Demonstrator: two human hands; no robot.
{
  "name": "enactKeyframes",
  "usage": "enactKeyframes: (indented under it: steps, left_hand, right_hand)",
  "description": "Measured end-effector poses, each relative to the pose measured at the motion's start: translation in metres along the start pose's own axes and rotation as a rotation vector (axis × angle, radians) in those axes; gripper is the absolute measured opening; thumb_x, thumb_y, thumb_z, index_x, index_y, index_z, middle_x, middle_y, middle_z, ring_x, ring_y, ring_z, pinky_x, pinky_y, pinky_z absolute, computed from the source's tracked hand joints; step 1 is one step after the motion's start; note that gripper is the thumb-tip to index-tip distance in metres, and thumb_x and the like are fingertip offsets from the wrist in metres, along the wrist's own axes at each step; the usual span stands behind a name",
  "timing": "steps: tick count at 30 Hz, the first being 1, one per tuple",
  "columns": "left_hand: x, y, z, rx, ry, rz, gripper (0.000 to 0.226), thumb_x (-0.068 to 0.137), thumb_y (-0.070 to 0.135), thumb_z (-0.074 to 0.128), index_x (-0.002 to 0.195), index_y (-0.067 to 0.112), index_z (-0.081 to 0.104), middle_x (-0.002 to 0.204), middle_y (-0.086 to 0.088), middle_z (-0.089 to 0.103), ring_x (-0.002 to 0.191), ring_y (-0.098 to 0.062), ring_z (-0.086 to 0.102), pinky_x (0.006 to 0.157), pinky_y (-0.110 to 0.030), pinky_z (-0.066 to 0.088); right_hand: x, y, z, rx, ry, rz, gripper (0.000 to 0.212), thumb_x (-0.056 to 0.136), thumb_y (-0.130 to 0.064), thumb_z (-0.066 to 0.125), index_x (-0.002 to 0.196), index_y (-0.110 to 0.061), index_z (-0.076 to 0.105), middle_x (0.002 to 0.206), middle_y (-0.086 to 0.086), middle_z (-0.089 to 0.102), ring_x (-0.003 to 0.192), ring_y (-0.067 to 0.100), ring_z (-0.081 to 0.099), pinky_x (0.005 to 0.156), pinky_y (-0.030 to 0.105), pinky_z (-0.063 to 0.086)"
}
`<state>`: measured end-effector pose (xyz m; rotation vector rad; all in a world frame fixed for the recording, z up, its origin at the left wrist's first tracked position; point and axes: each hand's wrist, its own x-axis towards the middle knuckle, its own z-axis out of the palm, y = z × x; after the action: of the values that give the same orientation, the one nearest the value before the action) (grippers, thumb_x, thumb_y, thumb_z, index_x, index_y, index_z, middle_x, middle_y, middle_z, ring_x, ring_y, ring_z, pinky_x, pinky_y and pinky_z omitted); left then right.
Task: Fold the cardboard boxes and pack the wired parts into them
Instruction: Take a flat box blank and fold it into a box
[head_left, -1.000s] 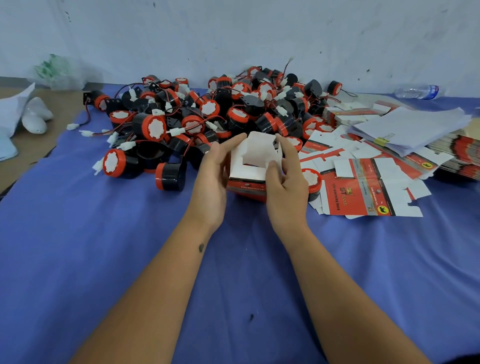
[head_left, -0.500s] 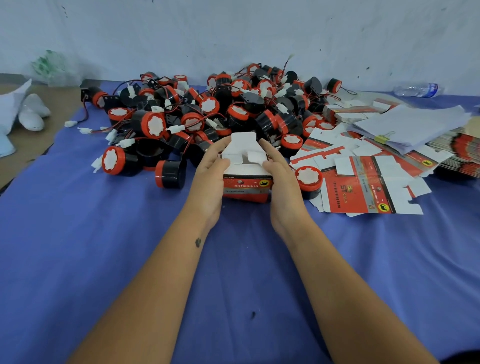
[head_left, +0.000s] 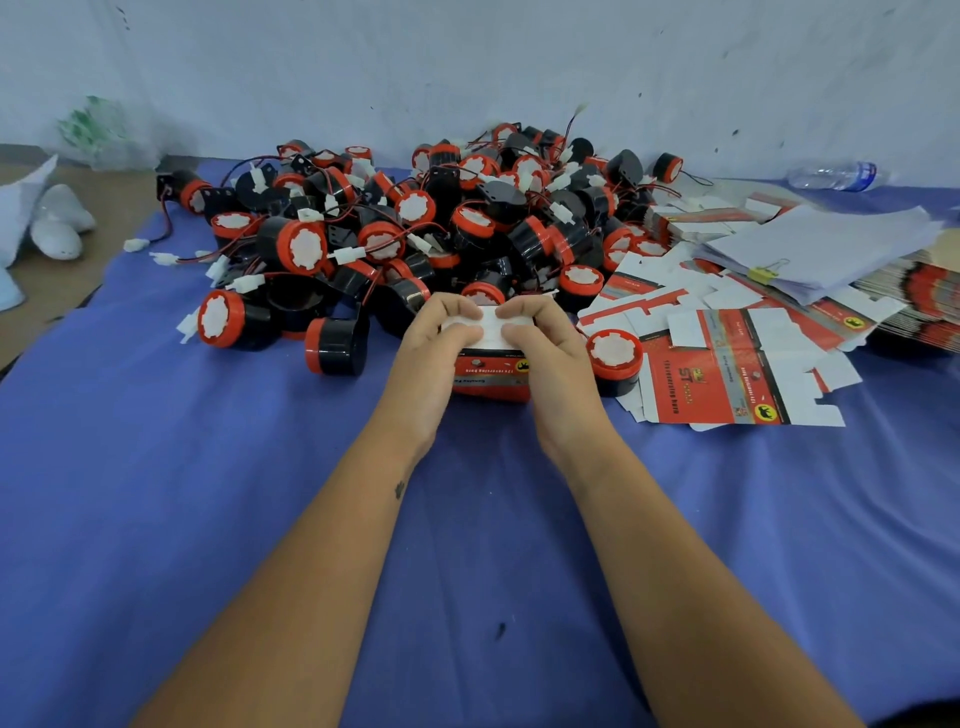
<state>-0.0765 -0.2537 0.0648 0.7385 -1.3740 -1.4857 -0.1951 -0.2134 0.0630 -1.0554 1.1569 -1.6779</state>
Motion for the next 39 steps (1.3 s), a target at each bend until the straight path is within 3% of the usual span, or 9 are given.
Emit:
enactKeyframes:
  steps: [6,12,18,24,27,29,33,36,39]
  left_hand:
    - [0.000,0.002,0.002,-0.040,0.066,-0.075,0.043,0.090,0.001,0.052,0.115,0.035,0.061,0.115,-0.003,0.066,0.095,-0.017,0.067,0.069,-0.026,0.055]
    - [-0.003,0.004,0.006,-0.054,0.094,-0.036,0.043,0.086,-0.005,0.053,0.092,0.036,0.065,0.105,-0.003,0.068,0.092,-0.019,0.068,0.064,-0.027,0.056]
    - [-0.004,0.004,0.007,-0.070,0.108,-0.040,0.040,0.085,-0.008,0.055,0.093,0.030,0.064,0.105,-0.006,0.068,0.095,-0.024,0.067,0.065,-0.031,0.057]
    - [-0.003,0.005,0.008,-0.182,0.043,-0.033,0.025,0.101,0.029,0.046,0.098,0.031,0.071,0.105,-0.001,0.071,0.095,-0.018,0.070,0.070,-0.029,0.057]
    - [0.000,0.005,0.007,-0.169,0.023,-0.036,0.032,0.103,0.039,0.041,0.127,0.031,0.062,0.126,0.000,0.066,0.115,-0.020,0.065,0.090,-0.035,0.055]
    - [-0.001,0.002,0.003,-0.121,-0.026,-0.017,0.036,0.103,0.034,0.040,0.139,0.034,0.049,0.137,0.004,0.057,0.124,-0.020,0.059,0.102,-0.040,0.050]
    - [-0.004,0.003,0.005,0.053,-0.027,0.019,0.051,0.083,0.017,0.045,0.120,0.050,0.054,0.126,0.021,0.061,0.120,-0.010,0.058,0.100,-0.037,0.051]
    - [-0.002,0.004,0.007,0.051,-0.001,0.061,0.054,0.087,0.000,0.048,0.116,0.043,0.060,0.123,0.015,0.065,0.116,-0.009,0.061,0.098,-0.038,0.054]
    - [-0.003,0.003,0.008,0.066,0.010,0.120,0.053,0.086,0.001,0.049,0.118,0.041,0.061,0.123,0.013,0.065,0.115,-0.006,0.062,0.093,-0.032,0.054]
  right_hand:
    - [0.000,-0.005,-0.002,-0.029,0.074,0.053,0.037,0.086,0.001,0.055,0.108,-0.026,0.067,0.105,-0.001,0.071,0.093,0.014,0.068,0.074,0.027,0.058]
    - [-0.001,-0.003,0.000,-0.089,0.109,0.019,0.037,0.083,0.004,0.057,0.104,-0.025,0.065,0.099,-0.006,0.069,0.084,0.004,0.068,0.065,0.019,0.054]
    - [-0.002,-0.003,0.001,-0.088,0.107,-0.013,0.039,0.081,0.006,0.057,0.098,-0.029,0.065,0.097,-0.007,0.070,0.086,0.006,0.068,0.065,0.020,0.054]
    - [-0.003,-0.007,0.004,0.137,0.040,0.039,0.017,0.096,-0.017,0.051,0.098,-0.021,0.067,0.093,-0.004,0.073,0.085,0.011,0.070,0.064,0.022,0.054]
    - [-0.005,-0.009,0.003,0.206,-0.022,0.021,0.024,0.102,-0.025,0.043,0.103,-0.023,0.067,0.094,-0.006,0.074,0.086,0.007,0.071,0.066,0.018,0.054]
    - [-0.008,-0.011,0.002,0.140,-0.045,-0.025,0.026,0.102,-0.020,0.039,0.115,-0.019,0.062,0.103,-0.005,0.071,0.091,0.005,0.068,0.069,0.016,0.052]
    - [-0.011,-0.011,0.001,0.041,-0.046,-0.096,0.035,0.089,0.004,0.042,0.117,-0.012,0.058,0.108,-0.002,0.065,0.088,0.003,0.066,0.067,0.018,0.052]
    - [-0.011,-0.011,0.002,-0.040,0.001,-0.140,0.042,0.083,0.011,0.041,0.110,-0.014,0.061,0.097,-0.012,0.069,0.088,0.001,0.065,0.069,0.017,0.051]
    - [-0.010,-0.010,0.002,-0.081,0.031,-0.151,0.039,0.083,0.010,0.043,0.110,-0.013,0.060,0.100,-0.006,0.069,0.091,0.006,0.065,0.071,0.019,0.052]
